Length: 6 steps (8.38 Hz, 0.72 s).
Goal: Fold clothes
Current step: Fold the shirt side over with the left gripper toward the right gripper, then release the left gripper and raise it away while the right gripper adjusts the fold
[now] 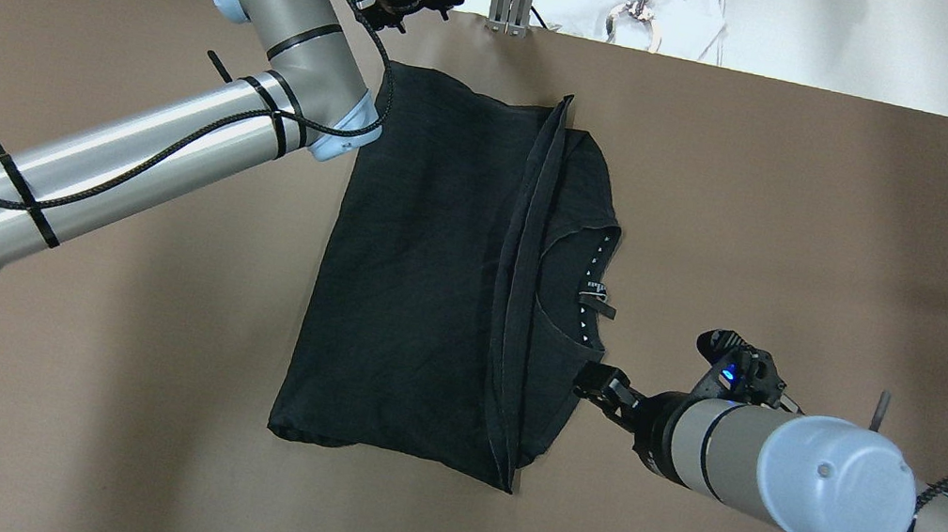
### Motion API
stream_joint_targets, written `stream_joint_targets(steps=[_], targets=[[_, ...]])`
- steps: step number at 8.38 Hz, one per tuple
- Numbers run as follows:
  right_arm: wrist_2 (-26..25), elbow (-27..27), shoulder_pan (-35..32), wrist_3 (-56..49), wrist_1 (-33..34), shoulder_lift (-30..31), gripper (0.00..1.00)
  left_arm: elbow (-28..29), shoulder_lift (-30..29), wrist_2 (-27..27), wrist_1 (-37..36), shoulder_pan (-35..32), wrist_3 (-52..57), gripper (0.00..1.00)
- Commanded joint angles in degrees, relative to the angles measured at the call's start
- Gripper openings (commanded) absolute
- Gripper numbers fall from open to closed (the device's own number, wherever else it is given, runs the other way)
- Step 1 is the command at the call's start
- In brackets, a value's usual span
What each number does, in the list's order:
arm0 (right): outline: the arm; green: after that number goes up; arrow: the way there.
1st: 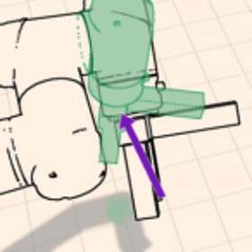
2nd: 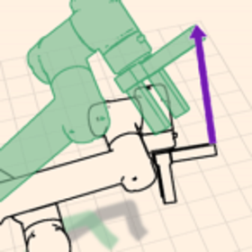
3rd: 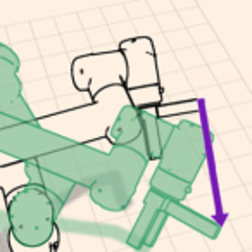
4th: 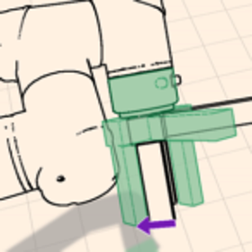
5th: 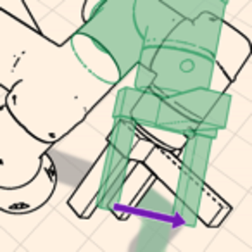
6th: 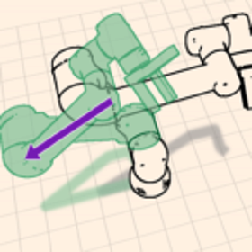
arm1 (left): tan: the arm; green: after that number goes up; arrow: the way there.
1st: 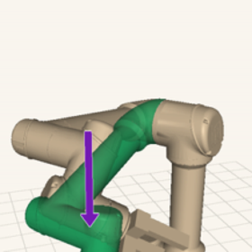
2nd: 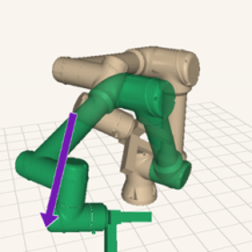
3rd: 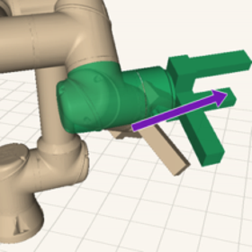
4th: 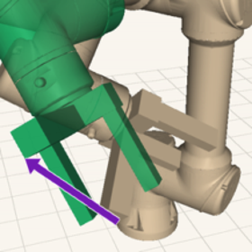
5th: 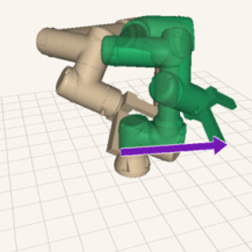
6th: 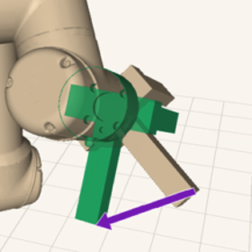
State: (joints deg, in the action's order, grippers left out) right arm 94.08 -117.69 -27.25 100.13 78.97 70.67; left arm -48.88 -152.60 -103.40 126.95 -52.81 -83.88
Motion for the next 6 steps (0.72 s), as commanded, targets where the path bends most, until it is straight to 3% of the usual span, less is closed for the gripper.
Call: stream_joint_targets(steps=[1, 3, 5, 6], targets=[[0.22, 9.46, 0.53, -18.99, 7.16, -11.06, 0.77, -7.19, 4.85, -0.04, -0.48, -1.07, -0.06, 1.0], [-0.21, 12.21, 2.72, -31.87, 7.25, -11.61, 0.53, -7.37, 5.3, -0.66, -0.39, -1.95, 0.47, 1.0], [-0.57, 14.67, 4.82, -38.67, 7.34, -12.31, 0.5, -7.46, 5.91, -0.75, -0.13, -1.86, 0.73, 1.0], [-0.65, 15.9, 5.45, -39.3, 7.25, -12.75, 0.43, -7.38, 6.08, -0.66, -0.04, -1.86, 0.73, 1.0]])
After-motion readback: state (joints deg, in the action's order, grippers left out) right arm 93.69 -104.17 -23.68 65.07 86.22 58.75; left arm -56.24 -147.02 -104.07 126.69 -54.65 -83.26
